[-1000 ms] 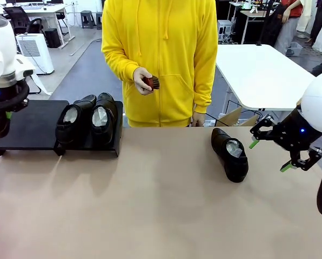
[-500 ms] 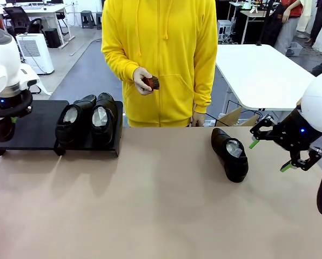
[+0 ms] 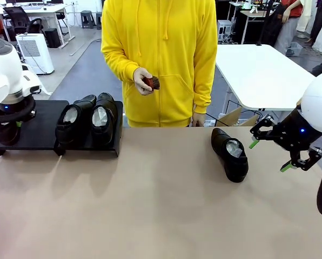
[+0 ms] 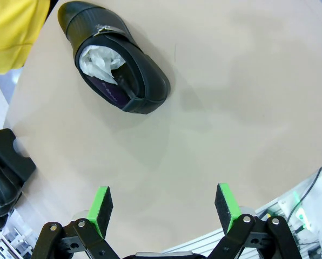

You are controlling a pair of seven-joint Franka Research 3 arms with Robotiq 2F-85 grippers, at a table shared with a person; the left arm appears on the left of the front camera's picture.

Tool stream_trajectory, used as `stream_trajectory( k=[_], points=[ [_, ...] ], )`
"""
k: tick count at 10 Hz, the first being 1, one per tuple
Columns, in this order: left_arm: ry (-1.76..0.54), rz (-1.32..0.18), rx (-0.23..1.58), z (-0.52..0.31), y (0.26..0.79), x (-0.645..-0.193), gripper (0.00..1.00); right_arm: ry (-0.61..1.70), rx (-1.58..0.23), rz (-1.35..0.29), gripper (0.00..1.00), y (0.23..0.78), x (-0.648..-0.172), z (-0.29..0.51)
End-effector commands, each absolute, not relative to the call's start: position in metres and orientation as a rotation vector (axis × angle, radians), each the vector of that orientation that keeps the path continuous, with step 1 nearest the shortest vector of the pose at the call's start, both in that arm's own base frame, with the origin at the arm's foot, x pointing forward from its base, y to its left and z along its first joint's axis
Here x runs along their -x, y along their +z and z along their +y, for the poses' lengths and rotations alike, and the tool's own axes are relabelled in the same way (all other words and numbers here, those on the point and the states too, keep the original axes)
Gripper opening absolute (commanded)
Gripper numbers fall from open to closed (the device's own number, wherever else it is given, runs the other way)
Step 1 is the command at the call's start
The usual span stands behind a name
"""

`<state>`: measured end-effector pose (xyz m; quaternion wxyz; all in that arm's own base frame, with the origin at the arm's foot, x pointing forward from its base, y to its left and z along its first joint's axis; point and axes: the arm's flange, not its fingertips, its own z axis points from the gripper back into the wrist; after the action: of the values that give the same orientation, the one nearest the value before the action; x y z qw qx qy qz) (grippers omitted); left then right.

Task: Organize the shoes by placing them on the stand.
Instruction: Place the Shoe from the middle of the table onto the Shoes Stand.

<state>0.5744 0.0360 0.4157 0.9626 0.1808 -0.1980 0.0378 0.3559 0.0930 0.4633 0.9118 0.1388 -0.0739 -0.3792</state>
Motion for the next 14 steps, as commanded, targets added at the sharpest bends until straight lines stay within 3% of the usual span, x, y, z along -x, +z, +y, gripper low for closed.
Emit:
stream_trajectory(
  k=[1, 5, 6, 8, 11, 14],
  points=[
    [0.076, -0.465, -0.419, 0.036, 0.411, -0.58, 0.0, -0.762, -0.294, -0.16, 1.0, 0.464, -0.357, 0.092],
    [0.072, -0.452, -0.43, 0.038, 0.404, -0.586, 0.0, -0.762, -0.294, -0.16, 1.0, 0.464, -0.357, 0.092],
    [0.091, -0.437, -0.424, 0.038, 0.405, -0.586, 0.1, -0.762, -0.294, -0.16, 1.0, 0.464, -0.357, 0.092],
    [0.096, -0.45, -0.424, 0.039, 0.411, -0.587, 0.48, -0.762, -0.294, -0.16, 1.0, 0.464, -0.357, 0.092],
    [0.102, -0.47, -0.434, 0.042, 0.418, -0.583, 0.48, -0.762, -0.294, -0.16, 1.0, 0.464, -0.357, 0.092],
    [0.216, -0.475, -0.38, 0.04, 0.457, -0.563, 0.48, -0.762, -0.294, -0.16, 1.0, 0.464, -0.357, 0.092]
  ],
)
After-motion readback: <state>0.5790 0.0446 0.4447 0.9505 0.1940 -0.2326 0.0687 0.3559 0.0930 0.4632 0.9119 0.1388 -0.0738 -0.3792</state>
